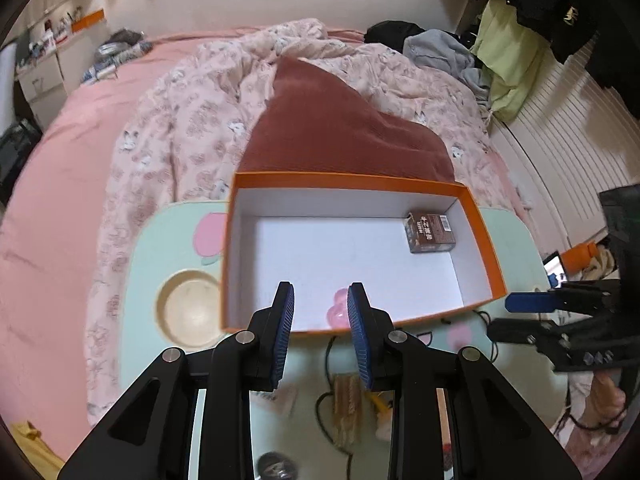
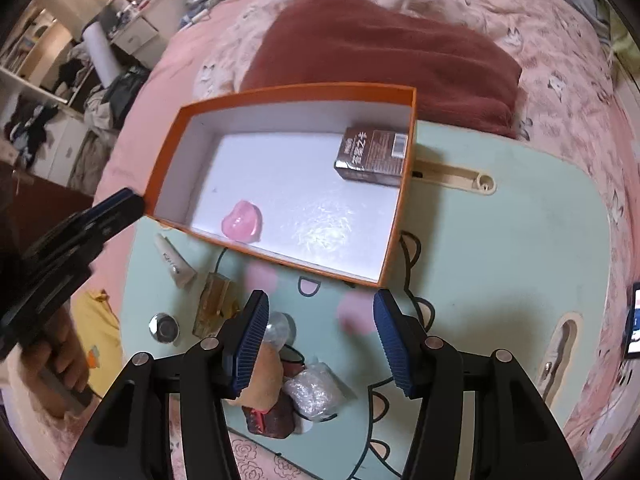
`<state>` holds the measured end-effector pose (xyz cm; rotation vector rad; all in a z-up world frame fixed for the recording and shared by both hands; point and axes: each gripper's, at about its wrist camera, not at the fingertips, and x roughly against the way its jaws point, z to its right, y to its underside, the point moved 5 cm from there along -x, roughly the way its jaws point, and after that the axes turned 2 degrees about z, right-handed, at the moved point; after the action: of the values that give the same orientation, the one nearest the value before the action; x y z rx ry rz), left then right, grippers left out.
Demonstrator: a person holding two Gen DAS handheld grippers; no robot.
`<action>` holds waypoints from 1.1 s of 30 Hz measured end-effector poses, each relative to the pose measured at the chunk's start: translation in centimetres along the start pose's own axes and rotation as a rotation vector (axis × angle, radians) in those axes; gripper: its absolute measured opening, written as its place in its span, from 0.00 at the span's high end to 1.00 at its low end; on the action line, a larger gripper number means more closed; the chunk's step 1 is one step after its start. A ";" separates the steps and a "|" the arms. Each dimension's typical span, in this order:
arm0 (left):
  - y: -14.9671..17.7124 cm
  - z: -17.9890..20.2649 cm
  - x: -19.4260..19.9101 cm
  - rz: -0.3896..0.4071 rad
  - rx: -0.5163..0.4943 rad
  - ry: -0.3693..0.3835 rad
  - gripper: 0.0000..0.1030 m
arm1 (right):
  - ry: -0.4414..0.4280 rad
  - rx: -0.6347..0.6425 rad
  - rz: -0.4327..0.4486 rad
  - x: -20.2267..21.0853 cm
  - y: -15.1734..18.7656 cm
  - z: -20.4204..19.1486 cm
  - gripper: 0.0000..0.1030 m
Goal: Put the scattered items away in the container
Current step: 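Reach into the box and grasp the pink heart with the right gripper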
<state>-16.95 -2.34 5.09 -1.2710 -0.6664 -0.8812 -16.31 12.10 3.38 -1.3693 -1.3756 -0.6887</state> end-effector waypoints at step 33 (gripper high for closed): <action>2.7 0.4 -4.8 -0.117 -0.062 -0.119 0.44 | 0.251 0.068 -0.045 -5.4 -3.7 -2.1 0.55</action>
<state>-17.11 -0.85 -0.19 -1.3585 -0.8197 -0.9333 -20.29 7.59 0.00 -1.1584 -1.2205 -0.8077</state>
